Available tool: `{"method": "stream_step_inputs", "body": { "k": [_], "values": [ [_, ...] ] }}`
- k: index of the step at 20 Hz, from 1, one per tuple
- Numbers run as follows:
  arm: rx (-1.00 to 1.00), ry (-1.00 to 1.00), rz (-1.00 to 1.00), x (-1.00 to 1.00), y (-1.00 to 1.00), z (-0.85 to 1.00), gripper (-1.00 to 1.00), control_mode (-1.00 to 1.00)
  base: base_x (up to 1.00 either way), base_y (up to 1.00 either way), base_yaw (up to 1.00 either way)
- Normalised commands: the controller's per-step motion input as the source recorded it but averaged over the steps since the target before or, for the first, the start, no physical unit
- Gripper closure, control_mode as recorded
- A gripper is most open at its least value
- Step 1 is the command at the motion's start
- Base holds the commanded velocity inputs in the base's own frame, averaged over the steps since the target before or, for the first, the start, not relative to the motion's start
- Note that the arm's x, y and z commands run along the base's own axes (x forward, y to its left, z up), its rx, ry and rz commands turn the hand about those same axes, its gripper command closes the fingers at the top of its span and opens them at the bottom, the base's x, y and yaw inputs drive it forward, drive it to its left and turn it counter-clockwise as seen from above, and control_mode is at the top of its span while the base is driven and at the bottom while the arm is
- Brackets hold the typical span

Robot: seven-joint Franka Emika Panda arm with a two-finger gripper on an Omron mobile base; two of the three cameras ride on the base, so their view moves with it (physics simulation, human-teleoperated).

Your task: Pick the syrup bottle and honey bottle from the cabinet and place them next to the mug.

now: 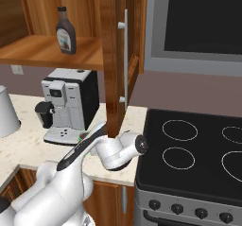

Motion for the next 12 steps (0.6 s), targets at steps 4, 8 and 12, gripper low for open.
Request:
{"method": "stream_step_inputs", "body": {
  "k": [4,8,12],
  "values": [
    [0.0,-0.03,0.0,-0.46,0.4,0.28,-1.0,-1.0,0.0,0.0,0.0],
    [0.0,-0.02,0.0,-0.33,0.48,0.47,-1.0,-1.0,0.0,0.0,0.0],
    [0.0,0.04,0.0,-0.27,0.29,0.71,-1.0,-1.0,0.0,0.0,0.0]
  ]
}}
